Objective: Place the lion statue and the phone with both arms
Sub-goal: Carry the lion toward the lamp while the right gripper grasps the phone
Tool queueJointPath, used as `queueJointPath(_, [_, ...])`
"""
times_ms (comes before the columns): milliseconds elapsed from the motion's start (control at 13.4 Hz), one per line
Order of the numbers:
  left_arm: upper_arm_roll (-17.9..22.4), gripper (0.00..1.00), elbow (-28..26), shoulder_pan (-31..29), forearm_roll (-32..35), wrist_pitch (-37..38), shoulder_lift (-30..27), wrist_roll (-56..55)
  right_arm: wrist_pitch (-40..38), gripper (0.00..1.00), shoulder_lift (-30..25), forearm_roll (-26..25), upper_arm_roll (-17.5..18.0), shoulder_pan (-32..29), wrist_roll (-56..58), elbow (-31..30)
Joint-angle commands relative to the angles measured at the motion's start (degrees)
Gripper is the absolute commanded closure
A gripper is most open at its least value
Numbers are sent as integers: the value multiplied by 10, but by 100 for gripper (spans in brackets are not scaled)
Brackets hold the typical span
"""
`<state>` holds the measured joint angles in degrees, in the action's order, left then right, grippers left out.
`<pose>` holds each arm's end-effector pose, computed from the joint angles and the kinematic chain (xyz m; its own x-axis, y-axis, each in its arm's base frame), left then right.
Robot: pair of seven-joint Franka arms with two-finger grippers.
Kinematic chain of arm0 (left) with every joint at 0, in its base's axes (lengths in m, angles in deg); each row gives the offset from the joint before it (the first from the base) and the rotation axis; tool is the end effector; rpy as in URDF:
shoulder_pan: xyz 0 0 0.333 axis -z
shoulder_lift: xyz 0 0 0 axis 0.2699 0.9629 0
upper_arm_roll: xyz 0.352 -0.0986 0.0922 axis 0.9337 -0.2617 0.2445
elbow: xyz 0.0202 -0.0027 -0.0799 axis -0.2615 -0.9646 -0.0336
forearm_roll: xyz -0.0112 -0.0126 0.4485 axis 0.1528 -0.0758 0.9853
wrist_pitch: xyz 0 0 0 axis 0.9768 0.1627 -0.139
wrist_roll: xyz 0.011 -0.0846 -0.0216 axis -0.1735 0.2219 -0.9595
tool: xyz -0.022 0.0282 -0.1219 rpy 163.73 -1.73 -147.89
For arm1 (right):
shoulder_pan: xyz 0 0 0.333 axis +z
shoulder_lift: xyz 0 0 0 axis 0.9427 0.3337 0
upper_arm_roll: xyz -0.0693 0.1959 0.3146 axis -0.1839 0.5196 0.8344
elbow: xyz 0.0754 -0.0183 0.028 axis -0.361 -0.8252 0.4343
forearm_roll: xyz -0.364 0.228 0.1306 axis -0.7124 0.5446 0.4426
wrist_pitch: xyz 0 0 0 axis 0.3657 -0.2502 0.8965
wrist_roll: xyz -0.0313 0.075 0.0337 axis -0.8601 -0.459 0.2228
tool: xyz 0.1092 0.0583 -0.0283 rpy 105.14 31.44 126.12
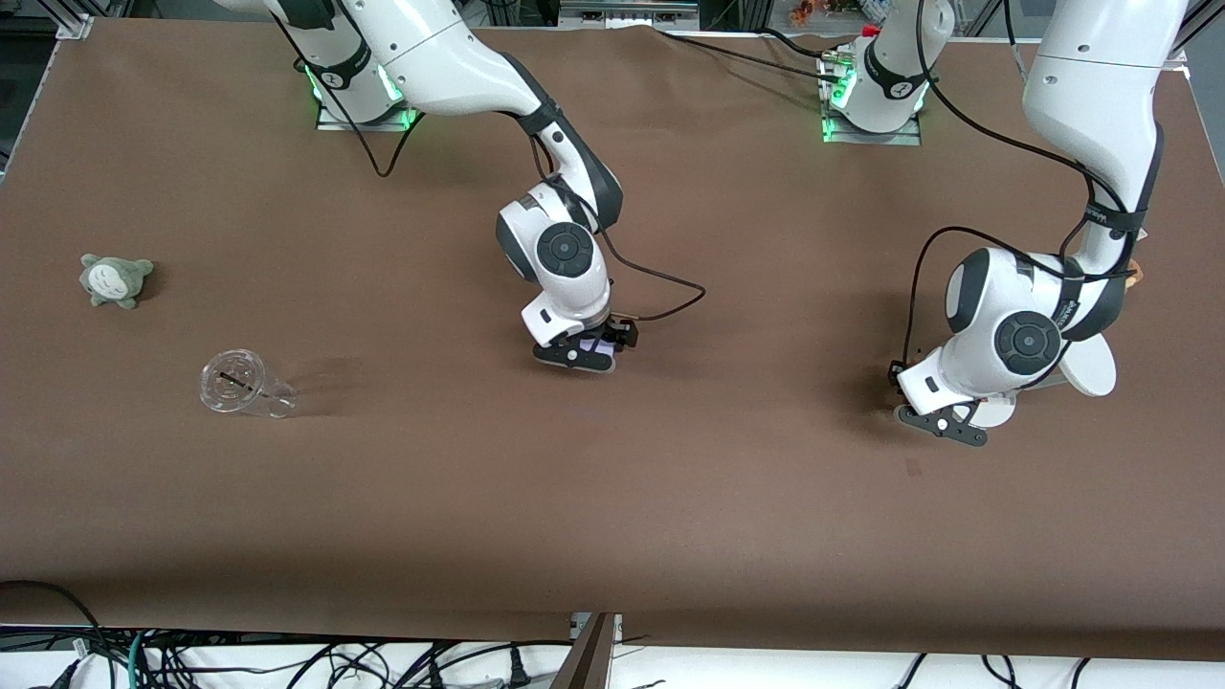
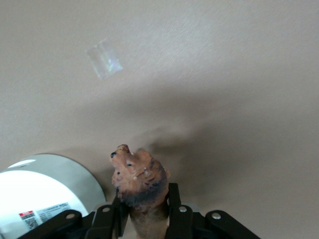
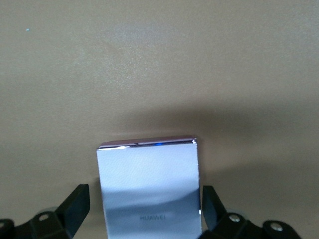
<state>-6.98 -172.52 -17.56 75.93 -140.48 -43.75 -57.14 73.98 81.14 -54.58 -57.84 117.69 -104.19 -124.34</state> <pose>0.6977 -0.0284 0.1986 0.9393 -0.3204 -0.1230 -0.3283 -0.9432 -0.0502 0.5936 0.5449 0.1614 0.9818 -0.1887 0.0192 -0.1874 -0.9806 -0.0575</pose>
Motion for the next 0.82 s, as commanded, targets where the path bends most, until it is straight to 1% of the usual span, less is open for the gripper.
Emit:
queueJointPath(0, [-5,83,-11,-8,13,-8,-1,9,2,0,16,-13,1,-3,0,17])
queueJointPath(75, [-5,69,-10,-7,13,-8,0,9,2,0,18,-13,1,-3,0,17])
queueJointPath(149, [-5,13,-10,-7,13,-8,0,9,3,1,18,-13,0,-3,0,17])
queueJointPath(224, [-5,0,-9,-8,13,-8,0,9,3,17,17,-13,0,-3,4,17])
queueJointPath(299, [-5,0,-9,-7,13,-6,-2,9,2,39,16,-13,0,-3,9,18])
queueJointPath(374, [-5,0,-8,-6,13,-3,-5,9,2,57,14,-12,0,-4,12,19])
queueJointPath(598, [-7,0,-5,-6,13,24,-26,8,-5,57,1,-12,-10,-15,47,19])
queueJointPath(747, [-11,0,-2,-1,13,54,-48,3,-18,57,-13,-12,-10,-47,103,18])
